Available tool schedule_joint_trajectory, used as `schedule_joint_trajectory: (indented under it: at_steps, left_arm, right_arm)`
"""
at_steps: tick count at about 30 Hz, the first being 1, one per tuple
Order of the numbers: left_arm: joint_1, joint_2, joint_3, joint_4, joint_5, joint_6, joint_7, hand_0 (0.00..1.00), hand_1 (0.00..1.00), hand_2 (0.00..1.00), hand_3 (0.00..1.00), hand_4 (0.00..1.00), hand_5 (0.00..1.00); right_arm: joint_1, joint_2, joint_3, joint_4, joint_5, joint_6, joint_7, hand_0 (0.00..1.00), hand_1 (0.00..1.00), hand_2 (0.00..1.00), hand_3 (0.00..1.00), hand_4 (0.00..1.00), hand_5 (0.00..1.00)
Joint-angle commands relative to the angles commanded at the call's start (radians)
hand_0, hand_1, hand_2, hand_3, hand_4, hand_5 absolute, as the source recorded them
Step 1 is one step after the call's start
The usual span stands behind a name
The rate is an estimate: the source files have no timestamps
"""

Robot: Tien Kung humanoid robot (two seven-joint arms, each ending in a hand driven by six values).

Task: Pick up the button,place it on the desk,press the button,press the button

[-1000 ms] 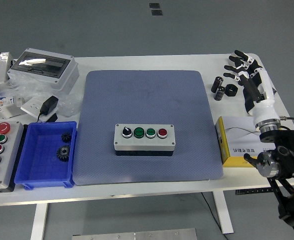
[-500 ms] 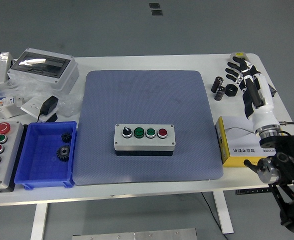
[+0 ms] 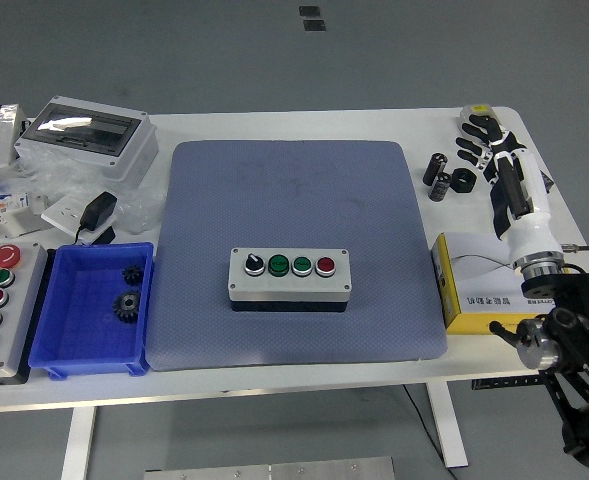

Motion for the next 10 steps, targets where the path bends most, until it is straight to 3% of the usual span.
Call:
schedule_joint_trajectory:
  at_steps: [10]
  left_arm:
    - [-0.006,0.012,-0.004,0.0,0.013,-0.003,0.004,0.608,0.605,0.548,0.603,0.6,0.271]
  right_arm:
    - [0.001,0.002,-0.002,0.0,-0.008,-0.007,-0.002,0.8,0.766,0.79,0.775,0.875,0.818]
